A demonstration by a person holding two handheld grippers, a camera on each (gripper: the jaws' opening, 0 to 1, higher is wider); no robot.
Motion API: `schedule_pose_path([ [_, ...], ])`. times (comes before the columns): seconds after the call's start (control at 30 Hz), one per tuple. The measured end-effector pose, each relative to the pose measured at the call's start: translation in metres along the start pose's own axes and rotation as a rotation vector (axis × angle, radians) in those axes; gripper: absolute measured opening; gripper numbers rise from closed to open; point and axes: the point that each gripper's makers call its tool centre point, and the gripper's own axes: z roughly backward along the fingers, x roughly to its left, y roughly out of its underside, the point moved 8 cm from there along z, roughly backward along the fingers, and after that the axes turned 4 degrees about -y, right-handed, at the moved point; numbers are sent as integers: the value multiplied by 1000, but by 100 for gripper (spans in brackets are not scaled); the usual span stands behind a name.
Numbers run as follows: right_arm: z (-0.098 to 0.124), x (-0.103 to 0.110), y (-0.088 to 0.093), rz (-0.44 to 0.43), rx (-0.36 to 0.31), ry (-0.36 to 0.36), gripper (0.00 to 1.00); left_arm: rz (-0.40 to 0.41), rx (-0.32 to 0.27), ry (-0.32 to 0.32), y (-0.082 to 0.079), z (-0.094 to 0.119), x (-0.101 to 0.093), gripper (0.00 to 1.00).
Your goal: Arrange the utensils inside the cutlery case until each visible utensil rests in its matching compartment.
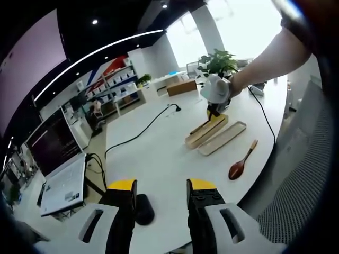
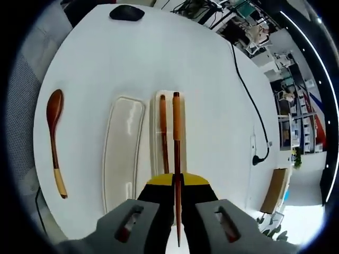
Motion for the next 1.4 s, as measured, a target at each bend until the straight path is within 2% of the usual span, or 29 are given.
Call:
schedule_pose_path([
  [0.2, -6, -2, 0, 37, -4, 74, 0, -3, 6, 5, 0, -1, -1, 38],
  [0.37, -9, -2, 0, 50, 1, 81, 0, 5, 11, 7, 0, -2, -1, 38],
  [0.47, -10, -3, 0, 63, -5, 124, 0, 0, 14, 10, 0, -2, -1, 38],
  [0.5, -10, -6, -2, 103, -22, 174, 0, 0, 14, 11, 0, -2, -1, 38],
  [0.57, -15, -2, 0, 94, -3, 148, 0, -1, 15, 12, 0, -2, -2, 38],
  [0.87, -22, 0, 1, 117, -7, 159, 0, 0, 19, 12, 0, -4, -1, 38],
  [1.13, -27, -3, -4, 118, -9, 140, 0, 1, 22, 13, 1, -5, -1, 38],
  [1.4, -31, -7, -3, 70, -15, 38, 0, 2, 26, 11, 2, -5, 0, 38],
])
